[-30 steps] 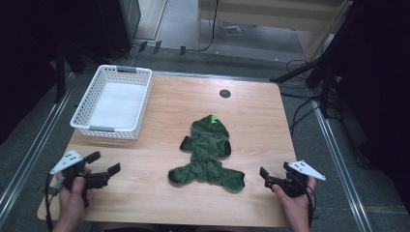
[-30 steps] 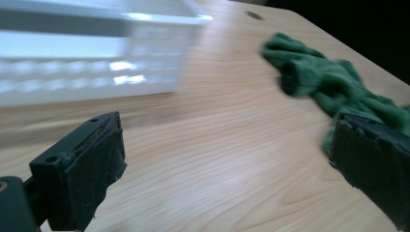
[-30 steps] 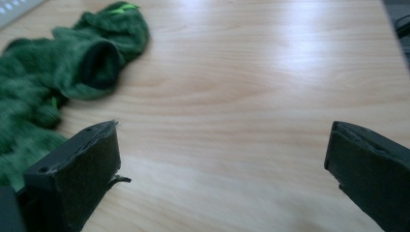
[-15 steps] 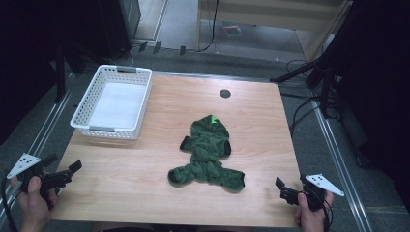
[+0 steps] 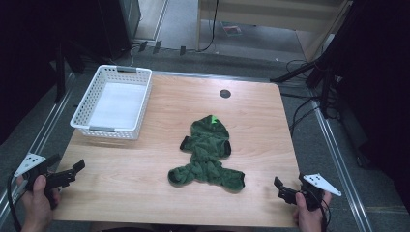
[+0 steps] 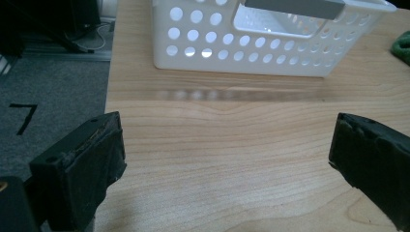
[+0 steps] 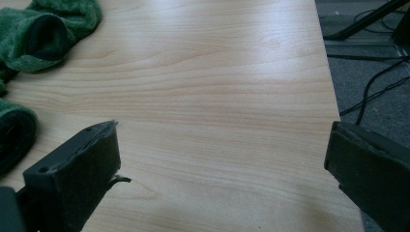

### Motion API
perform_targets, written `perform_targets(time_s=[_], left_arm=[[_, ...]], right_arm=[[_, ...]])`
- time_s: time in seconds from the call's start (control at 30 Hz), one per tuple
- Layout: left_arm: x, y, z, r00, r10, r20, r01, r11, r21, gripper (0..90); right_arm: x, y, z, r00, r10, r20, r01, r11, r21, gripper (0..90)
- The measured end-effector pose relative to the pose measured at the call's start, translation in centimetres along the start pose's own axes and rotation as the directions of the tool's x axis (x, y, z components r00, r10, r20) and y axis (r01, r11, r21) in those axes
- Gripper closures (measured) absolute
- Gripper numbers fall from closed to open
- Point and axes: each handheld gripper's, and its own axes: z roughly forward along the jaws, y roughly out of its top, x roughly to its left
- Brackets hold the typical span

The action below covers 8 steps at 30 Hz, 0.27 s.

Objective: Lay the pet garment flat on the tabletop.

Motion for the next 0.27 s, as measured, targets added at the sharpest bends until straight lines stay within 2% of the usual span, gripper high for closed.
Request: perform_targets(time_s=[0.27], left_arm=[[-0.03, 0.00, 0.12, 1.0000, -0.001, -0.004, 0.001, 1.0000, 0.009, 0.0]], right_arm=[[0.05, 0.00, 0.07, 1.0000, -0.003, 0.003, 0.003, 1.000, 0.005, 0.0]])
